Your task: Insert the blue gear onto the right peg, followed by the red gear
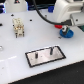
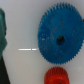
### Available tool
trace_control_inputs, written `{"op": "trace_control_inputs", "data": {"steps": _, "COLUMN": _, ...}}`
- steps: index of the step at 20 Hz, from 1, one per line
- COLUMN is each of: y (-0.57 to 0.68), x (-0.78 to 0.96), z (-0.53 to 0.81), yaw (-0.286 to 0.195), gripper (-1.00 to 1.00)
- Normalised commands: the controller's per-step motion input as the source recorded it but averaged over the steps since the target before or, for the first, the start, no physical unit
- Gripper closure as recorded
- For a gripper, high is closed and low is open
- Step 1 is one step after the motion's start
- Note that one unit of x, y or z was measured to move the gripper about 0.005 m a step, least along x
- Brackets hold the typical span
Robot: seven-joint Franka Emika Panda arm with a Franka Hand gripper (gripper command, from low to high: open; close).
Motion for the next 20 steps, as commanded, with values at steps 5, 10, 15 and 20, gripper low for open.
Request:
{"op": "trace_control_inputs", "data": {"steps": 5, "y": -0.15, "x": -0.24, "z": -0.18, "yaw": 0.0, "gripper": -1.0}}
{"op": "trace_control_inputs", "data": {"steps": 10, "y": -0.03, "x": -0.18, "z": -0.01, "yaw": 0.0, "gripper": -1.0}}
{"op": "trace_control_inputs", "data": {"steps": 15, "y": -0.03, "x": -0.4, "z": -0.05, "yaw": 0.0, "gripper": -1.0}}
{"op": "trace_control_inputs", "data": {"steps": 20, "y": -0.06, "x": -0.44, "z": -0.08, "yaw": 0.0, "gripper": -1.0}}
